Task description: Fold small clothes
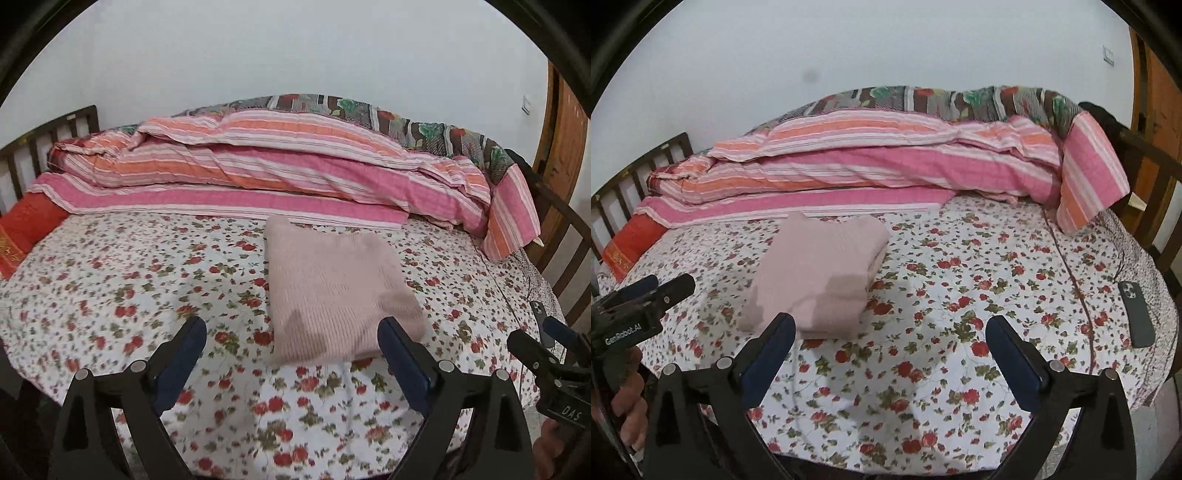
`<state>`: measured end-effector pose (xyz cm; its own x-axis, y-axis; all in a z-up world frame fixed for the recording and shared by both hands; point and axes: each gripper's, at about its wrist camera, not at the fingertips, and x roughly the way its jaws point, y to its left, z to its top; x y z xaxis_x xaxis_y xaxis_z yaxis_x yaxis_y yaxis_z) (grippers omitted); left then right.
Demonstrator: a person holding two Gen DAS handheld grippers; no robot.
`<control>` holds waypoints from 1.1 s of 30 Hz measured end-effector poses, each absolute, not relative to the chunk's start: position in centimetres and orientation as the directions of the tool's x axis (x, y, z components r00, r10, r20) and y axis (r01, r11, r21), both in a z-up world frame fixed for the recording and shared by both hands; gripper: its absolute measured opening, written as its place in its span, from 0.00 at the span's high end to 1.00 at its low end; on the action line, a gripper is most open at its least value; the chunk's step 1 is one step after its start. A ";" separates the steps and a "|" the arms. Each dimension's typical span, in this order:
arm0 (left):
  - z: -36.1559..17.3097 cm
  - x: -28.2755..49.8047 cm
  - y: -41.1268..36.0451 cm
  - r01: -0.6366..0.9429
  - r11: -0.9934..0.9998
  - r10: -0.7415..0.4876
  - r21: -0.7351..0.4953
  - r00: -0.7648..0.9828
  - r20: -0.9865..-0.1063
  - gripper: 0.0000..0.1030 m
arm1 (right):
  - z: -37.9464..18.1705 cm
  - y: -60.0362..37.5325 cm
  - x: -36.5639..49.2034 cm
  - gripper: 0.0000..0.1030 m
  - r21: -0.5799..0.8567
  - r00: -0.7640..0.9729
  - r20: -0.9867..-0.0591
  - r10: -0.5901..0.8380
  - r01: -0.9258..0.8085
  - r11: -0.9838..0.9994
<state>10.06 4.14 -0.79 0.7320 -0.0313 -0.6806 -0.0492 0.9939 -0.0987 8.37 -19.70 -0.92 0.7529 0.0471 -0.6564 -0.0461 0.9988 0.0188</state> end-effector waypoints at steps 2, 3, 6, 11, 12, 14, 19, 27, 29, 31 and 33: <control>-0.2 9.0 4.1 -0.061 0.995 -0.006 -0.075 0.738 -0.674 0.08 | -0.5 -19.4 7.5 0.02 0.017 0.756 -0.653 0.052 -0.054 0.998; 0.1 8.5 4.0 -0.065 0.995 0.001 -0.071 0.742 -0.671 0.08 | -0.4 -19.3 7.3 0.02 0.010 0.759 -0.649 0.048 -0.054 0.998; 0.6 7.5 4.1 -0.069 0.995 0.002 -0.073 0.740 -0.673 0.08 | 0.0 -19.5 6.5 0.02 -0.005 0.771 -0.636 0.023 -0.033 0.999; 1.0 6.4 3.3 -0.052 0.997 0.007 -0.049 0.749 -0.663 0.08 | 0.2 -19.9 5.6 0.01 0.012 0.773 -0.635 0.020 -0.017 1.000; 1.1 6.3 3.2 -0.047 0.998 0.005 -0.047 0.751 -0.661 0.08 | 0.2 -19.9 5.5 0.01 0.012 0.773 -0.634 0.020 -0.016 1.000; 1.0 6.0 2.9 -0.047 0.998 0.002 -0.051 0.754 -0.656 0.08 | 0.2 -19.8 5.2 0.01 0.004 0.774 -0.633 0.012 -0.013 1.000; 0.7 6.0 2.9 -0.050 0.997 -0.004 -0.063 0.752 -0.659 0.08 | 0.0 -19.9 4.9 0.01 0.005 0.774 -0.633 0.012 -0.011 1.000; 0.5 6.0 2.9 -0.052 0.996 -0.010 -0.073 0.748 -0.663 0.08 | 0.4 -19.9 4.3 0.01 0.000 0.786 -0.618 0.000 -0.001 1.000; 0.5 5.9 2.8 -0.055 0.996 -0.006 -0.070 0.750 -0.661 0.08 | 0.4 -19.8 4.3 0.01 -0.002 0.788 -0.616 0.001 -0.003 1.000; 0.5 6.0 2.8 -0.056 0.996 -0.003 -0.068 0.752 -0.659 0.08 | 0.4 -19.8 4.3 0.01 -0.003 0.790 -0.614 0.001 -0.004 1.000; 0.5 6.0 2.8 -0.055 0.996 -0.001 -0.064 0.753 -0.658 0.08 | 0.4 -19.8 4.3 0.01 0.002 0.789 -0.614 0.004 -0.003 1.000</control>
